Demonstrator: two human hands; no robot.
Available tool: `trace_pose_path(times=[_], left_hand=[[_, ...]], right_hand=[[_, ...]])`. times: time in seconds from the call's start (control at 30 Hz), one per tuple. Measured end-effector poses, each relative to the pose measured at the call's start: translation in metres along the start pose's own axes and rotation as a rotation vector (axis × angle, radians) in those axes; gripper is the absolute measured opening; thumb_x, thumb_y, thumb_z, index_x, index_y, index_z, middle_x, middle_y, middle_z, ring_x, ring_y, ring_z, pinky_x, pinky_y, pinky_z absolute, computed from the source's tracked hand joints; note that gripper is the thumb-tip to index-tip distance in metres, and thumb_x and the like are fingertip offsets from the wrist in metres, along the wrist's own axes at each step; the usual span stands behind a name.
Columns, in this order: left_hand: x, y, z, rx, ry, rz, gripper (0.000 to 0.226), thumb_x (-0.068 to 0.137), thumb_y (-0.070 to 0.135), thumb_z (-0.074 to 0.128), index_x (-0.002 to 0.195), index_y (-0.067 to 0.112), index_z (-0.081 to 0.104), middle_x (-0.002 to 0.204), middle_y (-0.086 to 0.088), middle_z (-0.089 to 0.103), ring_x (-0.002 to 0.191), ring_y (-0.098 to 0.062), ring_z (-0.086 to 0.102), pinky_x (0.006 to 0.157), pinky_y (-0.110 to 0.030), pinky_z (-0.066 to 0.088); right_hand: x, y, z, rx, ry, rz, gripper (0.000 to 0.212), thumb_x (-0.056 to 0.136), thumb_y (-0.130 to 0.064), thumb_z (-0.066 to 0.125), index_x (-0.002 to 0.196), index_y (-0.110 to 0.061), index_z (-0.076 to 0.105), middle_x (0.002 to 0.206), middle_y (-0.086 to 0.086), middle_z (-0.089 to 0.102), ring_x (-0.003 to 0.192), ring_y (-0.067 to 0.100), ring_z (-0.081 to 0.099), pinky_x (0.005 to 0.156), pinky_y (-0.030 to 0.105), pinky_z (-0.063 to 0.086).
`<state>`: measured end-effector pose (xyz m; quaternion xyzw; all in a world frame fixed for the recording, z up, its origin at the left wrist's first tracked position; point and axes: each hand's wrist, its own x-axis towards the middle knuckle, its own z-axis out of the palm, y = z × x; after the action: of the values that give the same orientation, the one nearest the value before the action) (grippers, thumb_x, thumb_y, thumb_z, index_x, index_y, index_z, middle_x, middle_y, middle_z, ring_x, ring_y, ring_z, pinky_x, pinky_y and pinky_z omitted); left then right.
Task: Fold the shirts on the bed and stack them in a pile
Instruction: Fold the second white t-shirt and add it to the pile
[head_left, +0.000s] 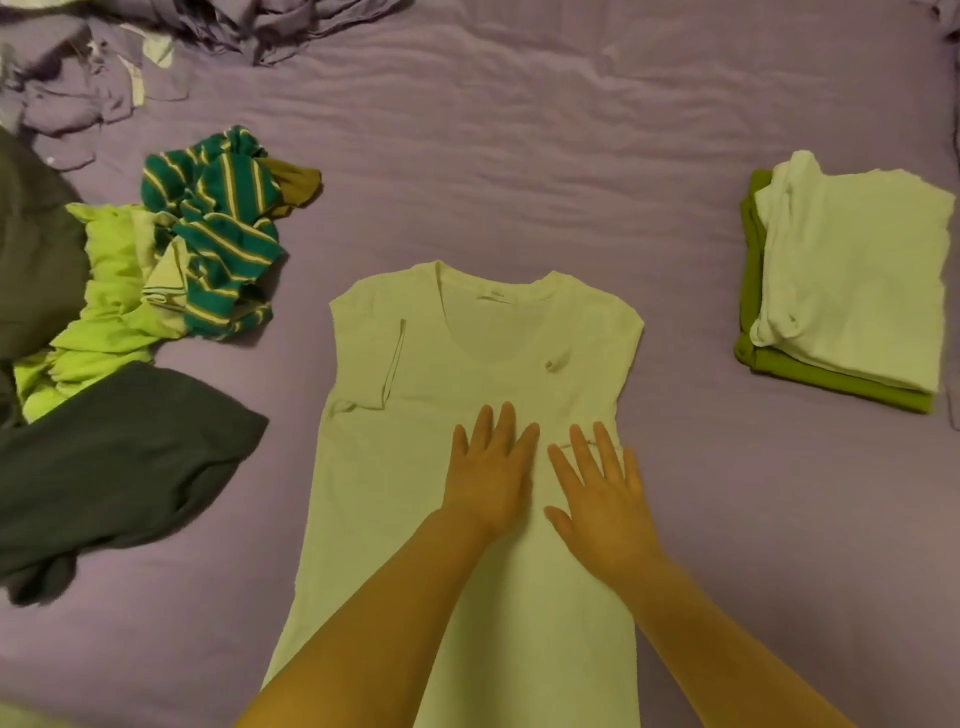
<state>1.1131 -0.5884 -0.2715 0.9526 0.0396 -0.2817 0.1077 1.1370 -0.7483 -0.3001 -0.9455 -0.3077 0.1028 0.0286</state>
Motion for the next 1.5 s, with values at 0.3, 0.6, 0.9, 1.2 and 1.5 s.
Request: trace_pose_path(times=[0.3,0.6,0.9,1.2,1.5], left_hand=[[-0.112,-0.011,0.062,-0.048,-0.04,-0.073,0.061,0.099,0.018,0.037,0.152,0.02,0.006,0.159,-0.009,-0.01,0.145,-0.033,-0.012,0.118,-0.051,-0.001],[-0.186,-0.041,0.106,-0.051,0.003,0.111,0.048,0.101,0.021,0.036,0.148,0.017,0.024,0.159,-0.01,0.0,0.146,-0.03,-0.004,0.118,-0.043,0.001],[-0.235,-0.072,0.146,0.017,0.039,0.264,0.035,0.09,0.022,0.057,0.122,0.009,0.058,0.148,-0.016,0.036,0.139,-0.037,0.028,0.114,-0.05,0.024],[-0.229,-0.077,0.152,0.134,0.096,0.32,0.037,0.042,0.025,0.083,0.074,0.015,0.066,0.099,-0.009,0.065,0.081,-0.027,0.062,0.064,-0.032,0.049],[-0.205,-0.089,0.128,0.066,0.095,0.414,0.015,0.072,0.005,0.065,0.087,0.004,0.065,0.091,-0.012,0.062,0.076,-0.03,0.06,0.054,-0.035,0.049]], right_hand=[[-0.09,-0.066,0.019,0.065,-0.063,0.095,0.076,0.054,-0.038,0.087,0.121,-0.012,0.063,0.132,0.019,0.054,0.126,0.037,0.043,0.104,0.053,0.032],[-0.158,-0.136,0.037,0.09,-0.111,0.087,0.073,0.047,-0.044,0.089,0.113,-0.019,0.069,0.127,0.016,0.059,0.116,0.036,0.057,0.089,0.051,0.047],[-0.214,-0.167,0.048,0.105,-0.155,0.071,0.059,0.047,-0.045,0.09,0.1,-0.027,0.071,0.126,0.011,0.061,0.115,0.033,0.059,0.085,0.044,0.052],[-0.218,-0.184,0.05,0.117,-0.17,0.241,0.045,0.043,-0.033,0.093,0.081,-0.022,0.071,0.11,0.008,0.067,0.097,0.03,0.065,0.071,0.039,0.055],[-0.188,-0.168,0.036,0.133,-0.124,0.188,0.017,0.067,-0.016,0.078,0.081,-0.013,0.068,0.083,0.005,0.067,0.072,0.026,0.061,0.058,0.033,0.046]])
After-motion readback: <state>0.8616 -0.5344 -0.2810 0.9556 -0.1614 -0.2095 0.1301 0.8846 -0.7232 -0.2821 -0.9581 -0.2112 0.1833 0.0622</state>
